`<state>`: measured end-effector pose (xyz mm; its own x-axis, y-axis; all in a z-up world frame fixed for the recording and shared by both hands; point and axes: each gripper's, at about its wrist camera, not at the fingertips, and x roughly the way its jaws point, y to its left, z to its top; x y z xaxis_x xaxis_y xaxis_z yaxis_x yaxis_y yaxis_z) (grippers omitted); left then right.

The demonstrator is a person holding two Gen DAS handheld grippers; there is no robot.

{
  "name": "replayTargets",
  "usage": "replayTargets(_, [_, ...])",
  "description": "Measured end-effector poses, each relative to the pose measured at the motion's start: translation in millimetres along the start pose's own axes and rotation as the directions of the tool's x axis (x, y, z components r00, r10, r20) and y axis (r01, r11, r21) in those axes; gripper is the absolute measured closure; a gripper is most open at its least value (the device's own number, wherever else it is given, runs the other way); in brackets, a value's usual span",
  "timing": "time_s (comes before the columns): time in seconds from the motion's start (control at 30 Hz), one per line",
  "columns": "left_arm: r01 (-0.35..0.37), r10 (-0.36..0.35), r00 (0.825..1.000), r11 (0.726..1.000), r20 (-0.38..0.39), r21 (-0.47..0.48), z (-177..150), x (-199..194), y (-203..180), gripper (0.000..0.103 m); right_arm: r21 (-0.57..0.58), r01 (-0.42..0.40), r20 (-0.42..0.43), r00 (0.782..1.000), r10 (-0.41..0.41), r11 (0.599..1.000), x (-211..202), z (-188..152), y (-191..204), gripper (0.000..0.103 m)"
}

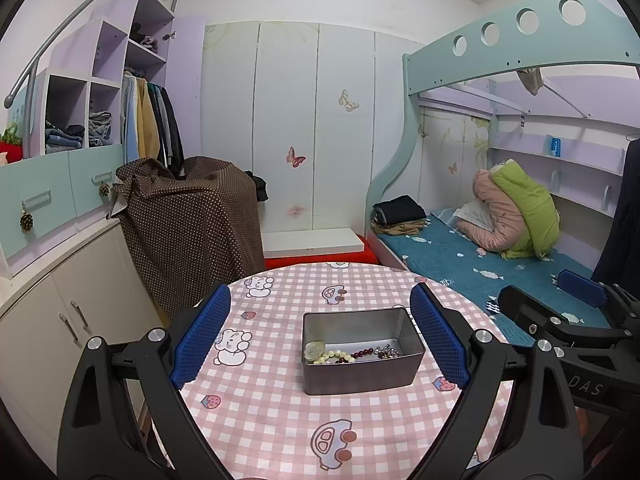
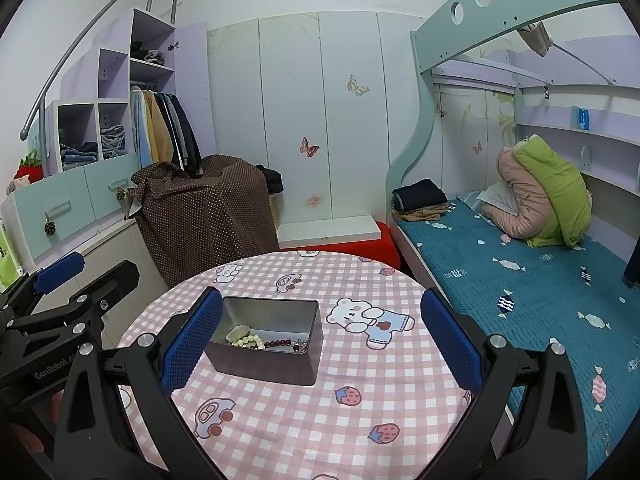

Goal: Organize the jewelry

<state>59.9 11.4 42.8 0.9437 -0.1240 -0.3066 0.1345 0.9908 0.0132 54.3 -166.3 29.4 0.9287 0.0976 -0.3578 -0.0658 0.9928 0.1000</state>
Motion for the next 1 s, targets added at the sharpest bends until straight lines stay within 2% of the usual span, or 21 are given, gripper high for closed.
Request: replayTargets(1.0, [0.006,-0.006,1.000,1.000,-0.016,-0.006,-1.8,3.7,-2.2,0.012,0.006,-0.009,-0.008,1.000,0.010,1.000,1.6,-4.8,1.0,0.007])
